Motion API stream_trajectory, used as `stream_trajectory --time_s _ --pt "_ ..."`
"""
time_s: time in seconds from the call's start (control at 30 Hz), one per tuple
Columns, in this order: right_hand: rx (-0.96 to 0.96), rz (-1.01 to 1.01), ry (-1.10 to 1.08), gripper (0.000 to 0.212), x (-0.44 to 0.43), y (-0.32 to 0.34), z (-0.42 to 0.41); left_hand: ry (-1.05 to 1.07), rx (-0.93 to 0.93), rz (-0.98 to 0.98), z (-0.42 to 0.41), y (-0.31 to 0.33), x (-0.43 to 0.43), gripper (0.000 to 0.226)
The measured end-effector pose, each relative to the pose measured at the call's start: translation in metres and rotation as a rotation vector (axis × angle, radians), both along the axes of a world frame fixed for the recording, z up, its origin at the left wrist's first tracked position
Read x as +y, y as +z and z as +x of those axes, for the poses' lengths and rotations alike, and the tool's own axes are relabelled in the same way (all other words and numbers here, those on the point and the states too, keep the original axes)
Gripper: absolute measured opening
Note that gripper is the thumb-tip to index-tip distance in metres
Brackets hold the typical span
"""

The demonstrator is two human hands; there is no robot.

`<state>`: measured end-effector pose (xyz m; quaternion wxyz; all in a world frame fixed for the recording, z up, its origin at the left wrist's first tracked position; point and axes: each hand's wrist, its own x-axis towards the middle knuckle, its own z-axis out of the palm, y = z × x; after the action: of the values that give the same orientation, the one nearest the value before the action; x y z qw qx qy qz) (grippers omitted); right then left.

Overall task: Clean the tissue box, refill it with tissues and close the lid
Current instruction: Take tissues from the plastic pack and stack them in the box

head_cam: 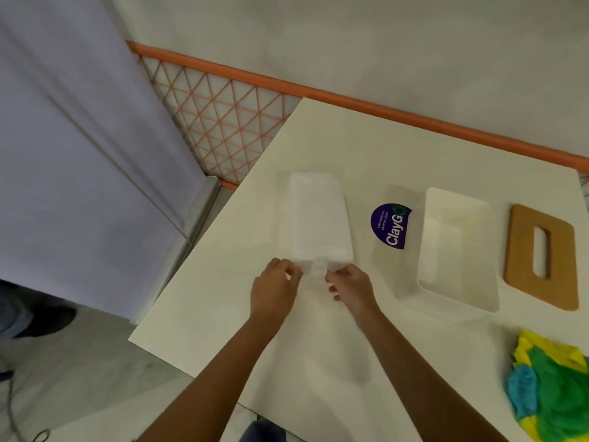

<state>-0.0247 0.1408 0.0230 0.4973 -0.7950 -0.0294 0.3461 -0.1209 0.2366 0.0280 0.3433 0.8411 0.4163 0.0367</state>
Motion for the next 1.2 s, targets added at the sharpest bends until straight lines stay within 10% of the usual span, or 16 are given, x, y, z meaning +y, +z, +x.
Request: stream_trajectory --time_s 0.33,0.7,0.97,1.2 --pt "-0.305 -0.119 0.115 0.02 0.001 -0.006 -0.006 -0.107 -0.05 -0.086 -0.014 0.004 0.02 0.026" --pt "-0.189 -0.079 0.255 0.01 -0.051 0.009 0.012 -0.207 0.058 -0.146 -0.031 0.016 0.05 0.026" --pt "-0.315 0.05 0.082 0.015 -0.053 0.028 -0.027 -0.363 0.139 0.468 -0.016 0.029 -0.002 0.073" --pt "-0.283 -0.07 0.183 0.017 -0.019 0.005 -0.063 -0.487 0.125 0.565 0.001 0.025 0.02 0.034"
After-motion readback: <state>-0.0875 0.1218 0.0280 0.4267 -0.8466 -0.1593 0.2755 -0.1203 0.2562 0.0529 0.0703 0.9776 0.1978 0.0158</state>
